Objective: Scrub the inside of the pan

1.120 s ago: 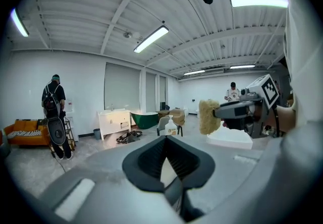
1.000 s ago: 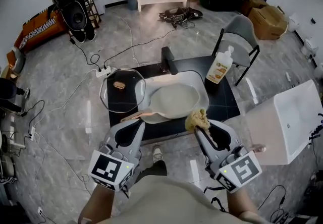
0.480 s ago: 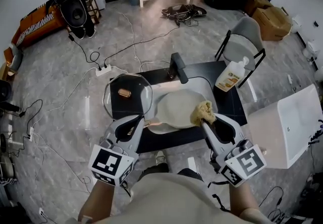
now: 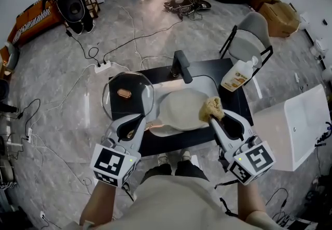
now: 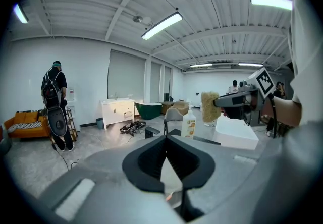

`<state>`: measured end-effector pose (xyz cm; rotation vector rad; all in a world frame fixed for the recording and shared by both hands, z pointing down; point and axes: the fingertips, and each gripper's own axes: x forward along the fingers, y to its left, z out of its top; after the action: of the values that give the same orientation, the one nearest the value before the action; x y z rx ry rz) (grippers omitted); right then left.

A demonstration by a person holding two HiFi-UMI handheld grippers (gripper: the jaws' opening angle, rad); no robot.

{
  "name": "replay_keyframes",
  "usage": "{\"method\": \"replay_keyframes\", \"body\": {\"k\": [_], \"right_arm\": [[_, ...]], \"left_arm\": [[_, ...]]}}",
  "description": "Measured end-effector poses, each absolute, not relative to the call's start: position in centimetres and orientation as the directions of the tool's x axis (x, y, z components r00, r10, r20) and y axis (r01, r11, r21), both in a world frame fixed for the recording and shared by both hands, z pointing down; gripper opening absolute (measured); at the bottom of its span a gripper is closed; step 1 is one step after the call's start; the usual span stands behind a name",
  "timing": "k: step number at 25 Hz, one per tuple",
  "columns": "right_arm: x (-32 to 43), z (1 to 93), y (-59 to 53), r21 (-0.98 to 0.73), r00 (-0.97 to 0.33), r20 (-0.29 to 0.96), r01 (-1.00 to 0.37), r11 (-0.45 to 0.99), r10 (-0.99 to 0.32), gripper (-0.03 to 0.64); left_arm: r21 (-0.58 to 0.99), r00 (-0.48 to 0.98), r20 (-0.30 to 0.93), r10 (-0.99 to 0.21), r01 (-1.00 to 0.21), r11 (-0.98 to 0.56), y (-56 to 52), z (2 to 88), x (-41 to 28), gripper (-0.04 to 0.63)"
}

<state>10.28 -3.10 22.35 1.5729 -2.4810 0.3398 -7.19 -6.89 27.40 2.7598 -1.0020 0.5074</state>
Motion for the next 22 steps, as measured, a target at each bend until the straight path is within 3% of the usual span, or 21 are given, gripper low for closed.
{"method": "replay_keyframes", "body": {"k": [9, 11, 22], "right_arm": [[11.6, 25.8, -4.7, -0.094, -0.498, 0.379, -0.859, 0.503, -0.78, 0.094], [11.6, 26.9, -4.9, -0.084, -0.523, 0.419, -0.837, 0.541, -0.743, 0.094], [11.3, 31.4, -7.9, -0.044, -0.577, 0.504, -0.761, 0.648, -0.643, 0.094]], "left_arm": [[0.02, 0.685, 0.441, -0.579, -0.653, -0.757, -7.4, 30.4, -6.3, 0.004], [0.003, 0.675, 0.477, -0.563, -0.641, -0.767, -7.2, 31.5, -5.9, 0.065], [-0.057, 0.615, 0.643, -0.456, -0.555, -0.83, -7.1, 37.9, -3.7, 0.17]]}}
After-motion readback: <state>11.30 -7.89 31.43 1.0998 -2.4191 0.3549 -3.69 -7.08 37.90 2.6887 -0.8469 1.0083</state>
